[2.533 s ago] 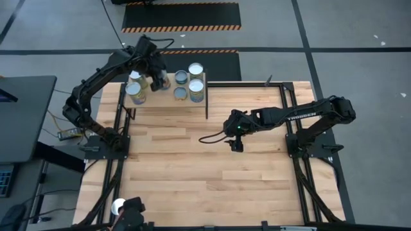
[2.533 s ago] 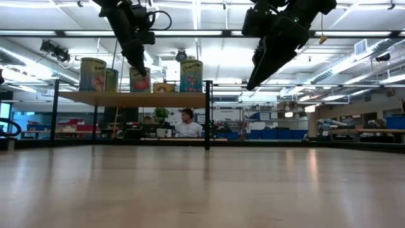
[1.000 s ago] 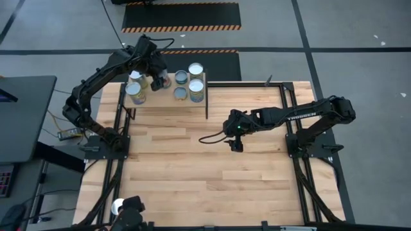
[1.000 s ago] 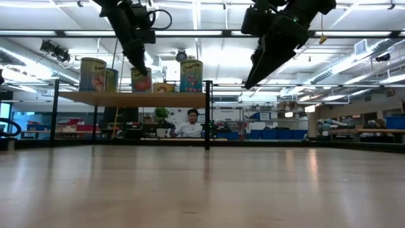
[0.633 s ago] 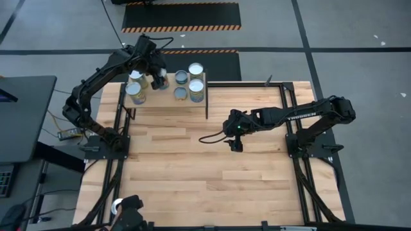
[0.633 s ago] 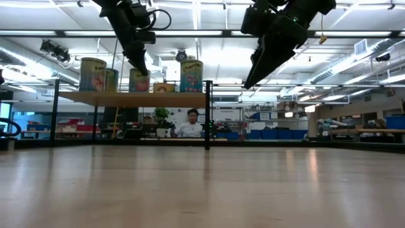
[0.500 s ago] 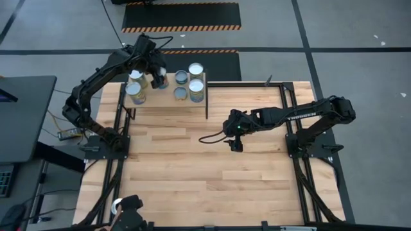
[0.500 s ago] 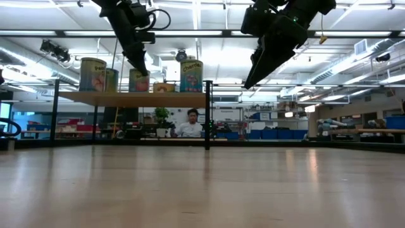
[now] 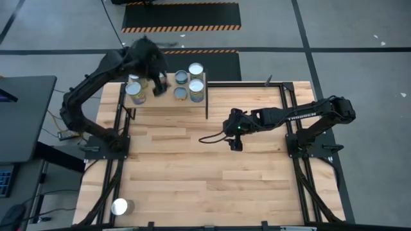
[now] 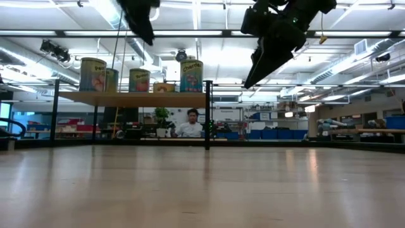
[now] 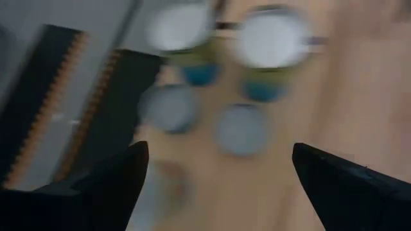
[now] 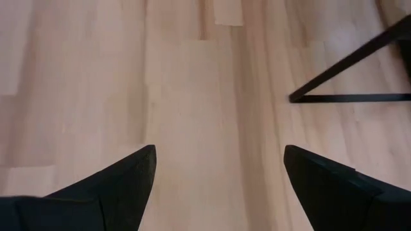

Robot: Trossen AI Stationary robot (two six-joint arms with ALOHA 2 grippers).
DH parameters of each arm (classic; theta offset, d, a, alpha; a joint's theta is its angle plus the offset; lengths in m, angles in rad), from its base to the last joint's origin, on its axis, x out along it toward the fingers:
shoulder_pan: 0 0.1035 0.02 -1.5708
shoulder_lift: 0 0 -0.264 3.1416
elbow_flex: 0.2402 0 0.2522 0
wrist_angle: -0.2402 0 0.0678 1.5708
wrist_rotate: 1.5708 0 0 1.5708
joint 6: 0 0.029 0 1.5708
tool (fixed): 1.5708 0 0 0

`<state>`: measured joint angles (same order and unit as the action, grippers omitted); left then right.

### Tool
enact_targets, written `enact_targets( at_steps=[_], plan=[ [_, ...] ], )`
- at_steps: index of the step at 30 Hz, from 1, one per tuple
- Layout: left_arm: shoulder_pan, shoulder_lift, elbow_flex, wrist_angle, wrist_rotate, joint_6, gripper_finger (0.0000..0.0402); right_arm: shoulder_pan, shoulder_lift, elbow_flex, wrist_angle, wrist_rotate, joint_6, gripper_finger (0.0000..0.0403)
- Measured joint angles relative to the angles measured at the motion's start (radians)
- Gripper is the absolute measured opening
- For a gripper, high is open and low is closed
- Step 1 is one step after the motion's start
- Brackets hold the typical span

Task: Pick and place cans onto a shelf
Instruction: Put the canned tomatoes aligned with the other canned tomatoes on the shelf

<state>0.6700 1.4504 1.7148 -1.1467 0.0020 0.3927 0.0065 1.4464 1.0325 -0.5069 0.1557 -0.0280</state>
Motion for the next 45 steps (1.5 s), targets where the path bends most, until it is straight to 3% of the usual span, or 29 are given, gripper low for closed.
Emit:
enact_targets(
  at_steps=[10, 16, 22, 24, 30, 37, 45],
  plan=[
    [-0.579, -0.059, 0.005, -0.271, -0.033, -0.442, 0.0389, 0.141, 0.000, 0.000, -0.003, 0.117, 0.113, 0.0349],
    [-0.969, -0.059, -0.011, -0.325, -0.144, -0.881, 0.0389, 0.297, 0.000, 0.000, 0.004, 0.189, 0.266, 0.0349],
    [-1.309, -0.058, -0.145, -0.300, -0.142, -1.408, 0.0389, 0.426, 0.003, 0.000, 0.006, 0.260, 0.399, 0.0349],
    [-1.402, -0.057, -0.223, -0.266, -0.096, -1.587, 0.0389, 0.460, 0.008, 0.000, 0.012, 0.281, 0.434, 0.0349],
    [-1.583, -0.056, -0.416, -0.119, 0.087, -1.989, 0.0389, 0.531, 0.010, 0.000, 0.035, 0.334, 0.500, 0.0349],
    [-1.664, -0.048, -0.531, 0.053, 0.259, -2.281, 0.0389, 0.539, 0.010, 0.000, 0.061, 0.353, 0.500, 0.0349],
    [-1.685, 0.064, -0.533, 0.030, 0.294, -2.249, 0.0389, 0.500, 0.010, 0.000, 0.072, 0.351, 0.500, 0.0349]
  ],
)
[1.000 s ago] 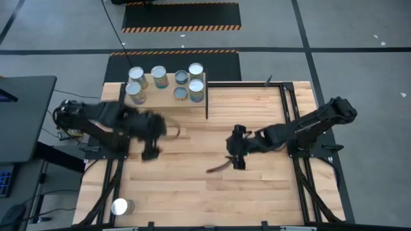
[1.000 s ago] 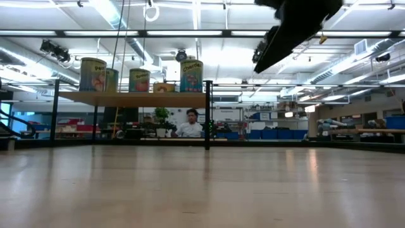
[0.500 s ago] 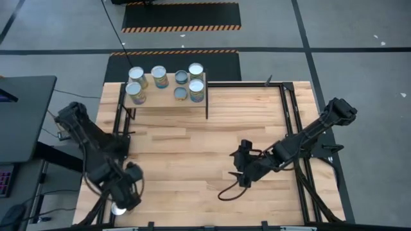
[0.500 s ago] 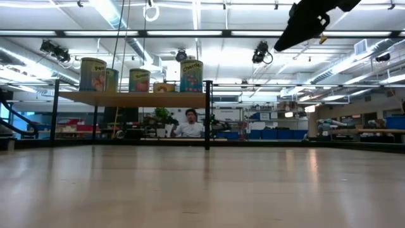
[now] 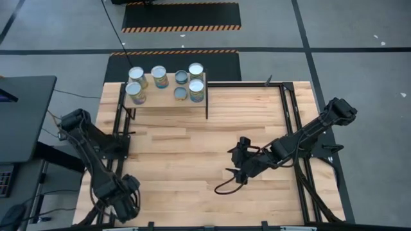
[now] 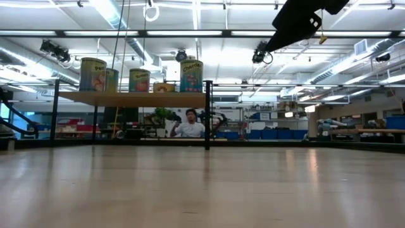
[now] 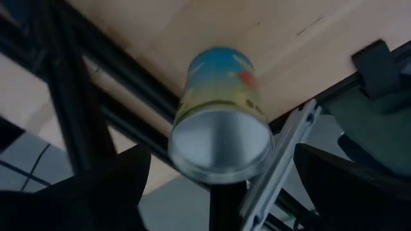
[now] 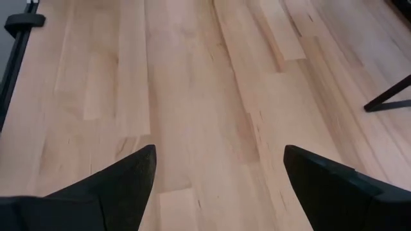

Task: Pick and place cans onto a shelf
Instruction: Put the canned tomatoes aligned with the other canned tomatoes on the shelf

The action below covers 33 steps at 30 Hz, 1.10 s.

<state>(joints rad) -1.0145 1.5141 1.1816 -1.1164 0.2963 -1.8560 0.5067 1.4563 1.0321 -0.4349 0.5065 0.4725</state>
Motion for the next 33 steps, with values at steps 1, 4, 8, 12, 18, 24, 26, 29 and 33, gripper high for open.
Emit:
enact_targets(
  at_steps=[1, 4, 8, 12, 18, 24, 26, 29, 33],
  plan=[
    [0.000, 0.012, 0.000, 0.005, 0.001, 0.013, 0.0389, -0.005, 0.000, 0.000, 0.001, -0.003, 0.000, 0.0349],
    [0.000, 0.053, 0.000, 0.037, 0.004, 0.067, 0.0389, -0.012, 0.000, 0.000, 0.002, -0.007, 0.000, 0.0349],
    [-0.002, 0.096, 0.000, 0.001, 0.044, 0.110, 0.0389, -0.019, 0.000, 0.000, 0.006, -0.008, 0.007, 0.0349],
    [-0.011, 0.112, 0.000, -0.054, 0.082, 0.127, 0.0389, -0.018, 0.000, 0.000, 0.015, -0.011, 0.005, 0.0349],
    [-0.010, 0.112, 0.000, -0.037, 0.090, 0.150, 0.0389, -0.018, 0.000, 0.000, 0.015, -0.030, -0.002, 0.0349],
    [-0.017, 0.112, -0.028, -0.026, 0.100, 0.142, 0.0389, -0.019, 0.000, 0.000, 0.015, -0.030, -0.002, 0.0349],
    [-0.018, 0.112, -0.051, 0.001, 0.121, 0.134, 0.0389, -0.018, 0.000, 0.000, 0.015, -0.033, -0.001, 0.0349],
    [-0.017, 0.112, -0.073, 0.052, 0.125, 0.134, 0.0389, -0.018, 0.000, 0.000, 0.015, -0.047, 0.000, 0.0349],
    [-0.016, 0.112, -0.077, 0.070, 0.111, 0.140, 0.0389, -0.018, 0.000, 0.000, 0.015, -0.056, 0.000, 0.0349]
  ],
)
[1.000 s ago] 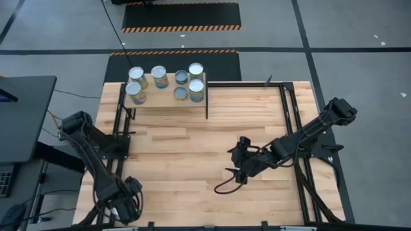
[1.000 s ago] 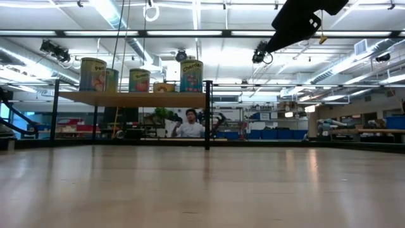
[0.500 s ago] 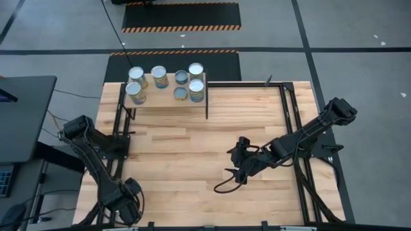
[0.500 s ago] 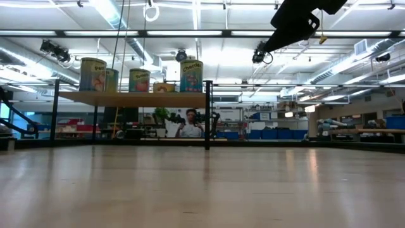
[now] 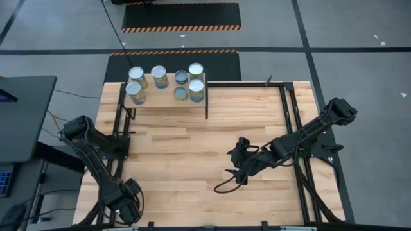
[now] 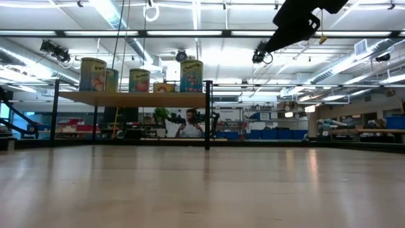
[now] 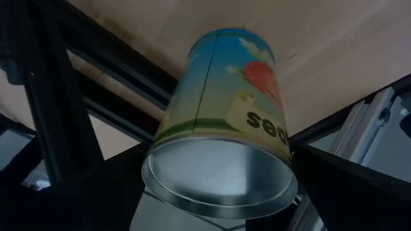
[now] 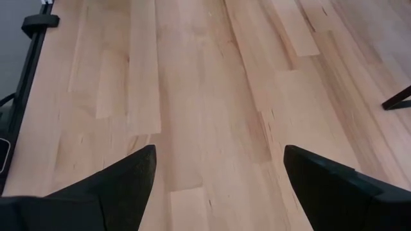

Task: Pick and place cans onto a shelf
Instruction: Put the canned tomatoes aligned with the other canned tomatoes on the shelf

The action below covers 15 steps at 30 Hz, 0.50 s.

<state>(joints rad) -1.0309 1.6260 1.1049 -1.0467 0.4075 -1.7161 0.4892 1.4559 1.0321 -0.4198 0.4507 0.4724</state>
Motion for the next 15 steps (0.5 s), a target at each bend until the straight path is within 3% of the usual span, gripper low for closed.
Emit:
enact_targets(
  at_steps=[5, 11, 15],
  plan=[
    [0.000, 0.000, 0.000, -0.001, -0.017, 0.043, 0.0381, 0.000, 0.000, 0.000, 0.000, 0.000, 0.000, 0.0349],
    [0.009, 0.000, 0.000, -0.001, -0.034, 0.093, 0.0319, 0.000, 0.000, 0.000, 0.000, 0.000, 0.005, 0.0349],
    [0.027, -0.004, 0.005, -0.030, -0.048, 0.140, 0.0315, 0.000, 0.000, 0.000, 0.002, -0.008, 0.013, 0.0349]
  ],
)
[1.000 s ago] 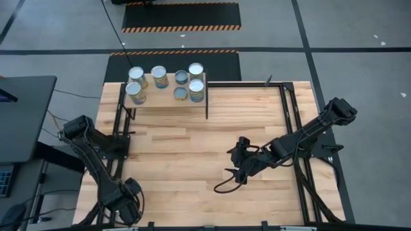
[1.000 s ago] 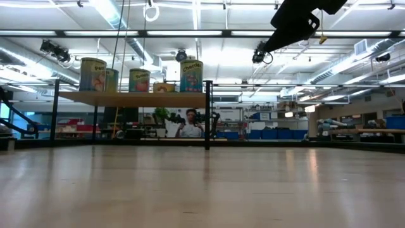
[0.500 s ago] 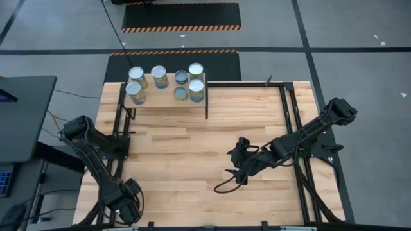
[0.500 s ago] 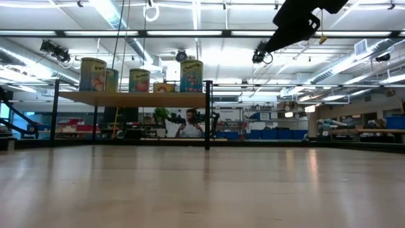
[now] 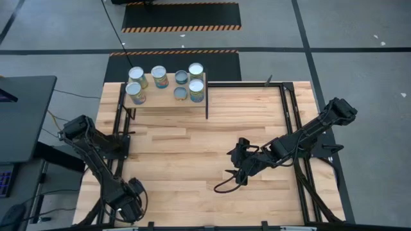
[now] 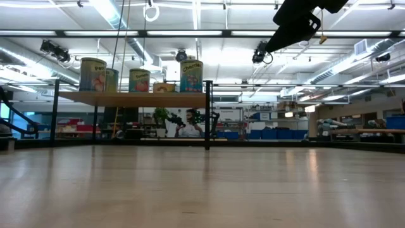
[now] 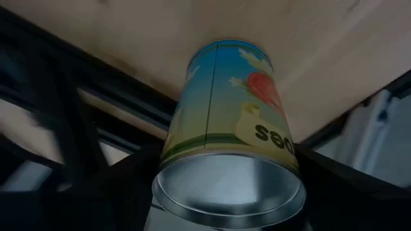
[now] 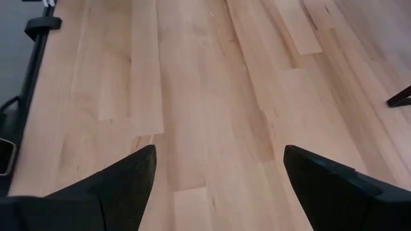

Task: Pick and place cans onto a shelf
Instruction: Put the canned tomatoes aligned with the other canned tomatoes on the shelf

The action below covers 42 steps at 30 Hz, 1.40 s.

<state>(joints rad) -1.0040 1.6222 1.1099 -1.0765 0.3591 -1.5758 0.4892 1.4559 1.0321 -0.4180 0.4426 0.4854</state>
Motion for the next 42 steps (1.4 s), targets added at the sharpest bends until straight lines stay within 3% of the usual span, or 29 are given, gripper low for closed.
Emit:
enact_targets(
  at_steps=[6, 9, 14, 17, 25, 31, 36, 42],
  plan=[
    [0.098, -0.002, 0.155, -0.299, -0.145, 0.281, 0.0315, 0.013, 0.000, 0.000, 0.042, -0.001, 0.007, 0.0349],
    [0.189, -0.002, 0.290, -0.477, -0.282, 0.474, 0.0316, 0.022, 0.000, 0.000, 0.043, -0.003, 0.009, 0.0349],
    [0.382, -0.021, 0.456, -0.491, -0.523, 0.908, 0.0316, 0.026, -0.001, 0.000, 0.043, -0.048, 0.009, 0.0349],
    [0.535, -0.021, 0.523, -0.492, -0.581, 1.164, 0.0316, 0.026, -0.001, 0.000, 0.042, -0.051, 0.009, 0.0349],
    [0.938, -0.019, 0.608, -0.495, -0.645, 1.565, 0.0316, 0.026, -0.002, 0.000, 0.020, -0.077, -0.019, 0.0349],
    [1.216, -0.025, 0.785, -0.495, -0.655, 1.795, 0.0316, -0.016, -0.025, 0.000, -0.001, -0.134, -0.055, 0.0349],
    [1.371, -0.033, 0.909, -0.493, -0.663, 2.003, 0.0316, -0.089, -0.068, 0.000, -0.002, -0.138, -0.129, 0.0349],
    [1.470, -0.090, 0.838, -0.495, -0.626, 2.037, 0.0316, -0.196, -0.116, 0.000, -0.001, -0.137, -0.243, 0.0349]
  ],
)
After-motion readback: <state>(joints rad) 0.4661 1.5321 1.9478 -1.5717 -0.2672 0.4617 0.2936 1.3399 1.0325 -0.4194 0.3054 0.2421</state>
